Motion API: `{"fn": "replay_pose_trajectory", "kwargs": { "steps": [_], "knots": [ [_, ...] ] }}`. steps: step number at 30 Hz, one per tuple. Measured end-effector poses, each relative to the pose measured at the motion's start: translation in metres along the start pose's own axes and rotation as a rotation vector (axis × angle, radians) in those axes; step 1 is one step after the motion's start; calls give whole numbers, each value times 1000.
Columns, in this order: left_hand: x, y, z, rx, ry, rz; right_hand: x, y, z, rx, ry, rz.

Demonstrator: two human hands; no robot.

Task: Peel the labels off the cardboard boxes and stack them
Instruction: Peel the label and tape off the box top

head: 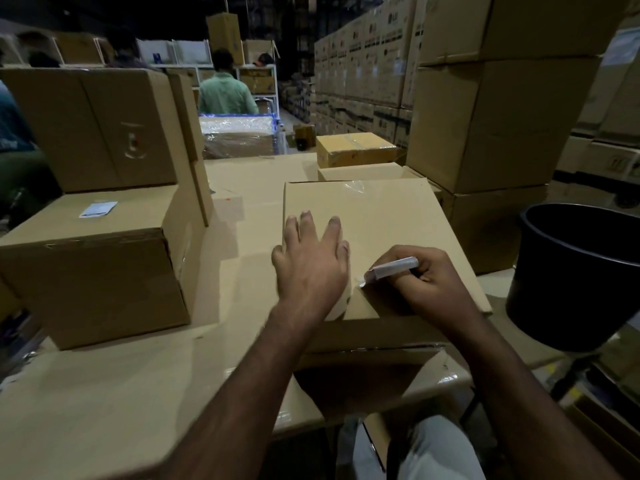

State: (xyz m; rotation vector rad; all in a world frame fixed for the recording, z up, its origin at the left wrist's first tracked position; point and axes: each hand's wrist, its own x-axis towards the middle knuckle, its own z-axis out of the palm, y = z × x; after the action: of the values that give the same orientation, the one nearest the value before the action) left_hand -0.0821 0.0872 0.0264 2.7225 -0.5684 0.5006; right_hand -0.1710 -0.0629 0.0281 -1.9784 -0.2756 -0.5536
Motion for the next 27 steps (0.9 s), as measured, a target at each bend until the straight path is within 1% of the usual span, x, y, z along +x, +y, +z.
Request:
{"fn": "replay_pose_trajectory", "kwargs": {
  "steps": [3, 12, 18, 21, 25, 27],
  "knots": [
    [-1, -1, 3, 15, 40, 9, -3, -2, 1, 17, 18, 10],
    [-6, 0, 2, 11, 46, 4, -9, -1, 1, 72, 92, -15],
    [-9, 0, 0, 21, 42, 2, -12, -8, -3, 264, 124, -4],
    [-10, -1, 0, 25, 49, 7, -13, -10, -6, 319, 155, -6],
    [-11, -1, -1, 14, 45, 14, -17, -7, -9, 379, 251, 67],
    [-10, -1, 0, 8, 49, 15, -21, -3, -11, 360, 315, 128]
  ]
}}
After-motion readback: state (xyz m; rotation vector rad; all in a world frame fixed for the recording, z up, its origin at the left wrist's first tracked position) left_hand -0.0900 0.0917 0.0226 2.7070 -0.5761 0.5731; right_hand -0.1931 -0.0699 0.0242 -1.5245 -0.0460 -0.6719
